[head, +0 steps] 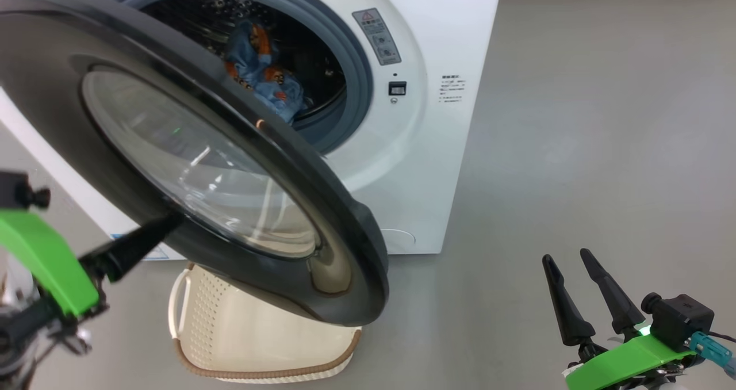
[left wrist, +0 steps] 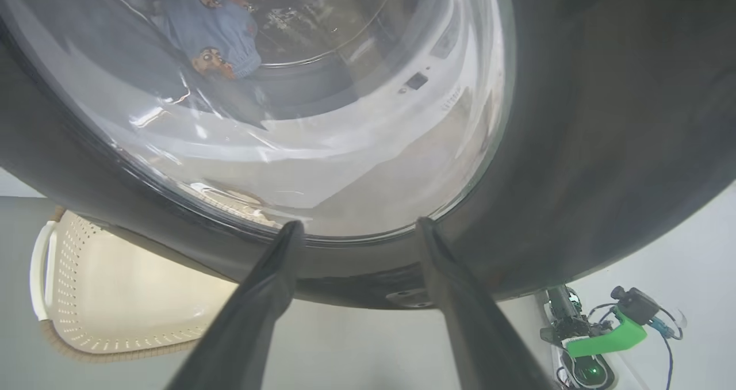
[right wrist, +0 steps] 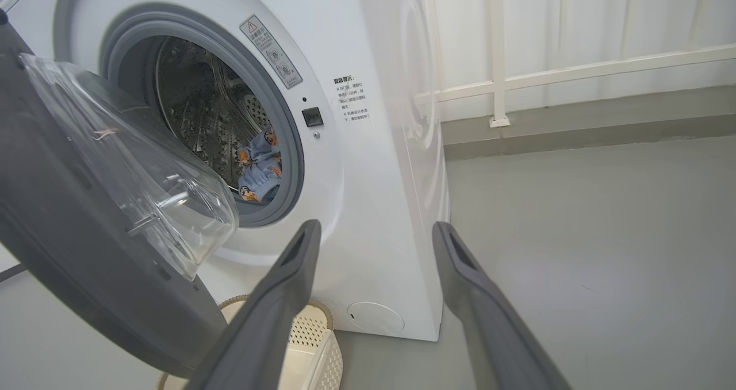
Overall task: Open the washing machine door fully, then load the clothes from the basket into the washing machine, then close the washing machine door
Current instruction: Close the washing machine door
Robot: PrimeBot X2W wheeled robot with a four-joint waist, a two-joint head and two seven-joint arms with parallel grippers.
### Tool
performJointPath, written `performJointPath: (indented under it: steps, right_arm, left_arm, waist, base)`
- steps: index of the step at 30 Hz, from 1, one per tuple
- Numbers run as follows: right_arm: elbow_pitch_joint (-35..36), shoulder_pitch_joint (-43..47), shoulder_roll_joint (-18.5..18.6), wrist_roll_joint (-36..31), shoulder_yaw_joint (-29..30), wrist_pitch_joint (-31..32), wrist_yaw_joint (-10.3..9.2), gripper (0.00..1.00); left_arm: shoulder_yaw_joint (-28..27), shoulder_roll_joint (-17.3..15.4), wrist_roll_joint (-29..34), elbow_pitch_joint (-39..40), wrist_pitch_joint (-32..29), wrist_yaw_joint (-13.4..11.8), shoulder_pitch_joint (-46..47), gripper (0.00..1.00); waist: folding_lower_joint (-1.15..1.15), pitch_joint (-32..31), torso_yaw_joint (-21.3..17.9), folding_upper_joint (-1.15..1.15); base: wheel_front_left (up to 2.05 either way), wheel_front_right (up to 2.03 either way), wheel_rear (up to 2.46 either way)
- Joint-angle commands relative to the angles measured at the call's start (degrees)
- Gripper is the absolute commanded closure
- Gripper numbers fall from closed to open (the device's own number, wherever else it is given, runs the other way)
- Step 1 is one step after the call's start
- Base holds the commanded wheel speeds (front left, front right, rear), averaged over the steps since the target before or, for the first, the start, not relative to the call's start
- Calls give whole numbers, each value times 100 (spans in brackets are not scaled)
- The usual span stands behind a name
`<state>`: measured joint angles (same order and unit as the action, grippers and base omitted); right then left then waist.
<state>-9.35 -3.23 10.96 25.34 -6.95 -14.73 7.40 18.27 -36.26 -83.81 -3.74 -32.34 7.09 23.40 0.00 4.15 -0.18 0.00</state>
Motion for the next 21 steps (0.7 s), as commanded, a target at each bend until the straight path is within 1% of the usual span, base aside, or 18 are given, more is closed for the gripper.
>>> performJointPath:
  steps: [1, 8, 9, 13, 18, 21]
  right_arm:
    - [131, 61, 88, -16, -100, -27, 9, 0]
    - [148, 86, 111, -11, -66, -27, 9, 0]
    - [148, 86, 111, -11, -66, -27, 9, 0]
    - [146, 92, 146, 2, -38, -27, 9, 0]
    - [140, 136, 160, 12, -3, -27, 9, 0]
    - [135, 142, 163, 13, -3, -27, 9, 0]
  left_arm:
    - [-259, -314, 63, 123, 168, 40, 34, 0]
    - [-121, -368, 161, 138, 940, 40, -634, 0]
    - [-121, -368, 161, 138, 940, 40, -634, 0]
    - [-14, -341, 159, 154, 1398, 40, -945, 0]
    - [166, -300, 240, 72, 2020, 40, -1278, 0]
    - [314, -294, 436, -105, 2482, 40, -1424, 0]
  waist:
    - [0, -23, 51, 0]
    - [0, -24, 118, 0]
    - [0, -24, 118, 0]
    - [0, -8, 125, 0]
    - [0, 5, 123, 0]
    - [0, 32, 98, 0]
  base:
    - [0, 0, 0]
    - [0, 0, 0]
    - [0, 0, 0]
    - [0, 0, 0]
    - [0, 0, 0]
    - [0, 0, 0]
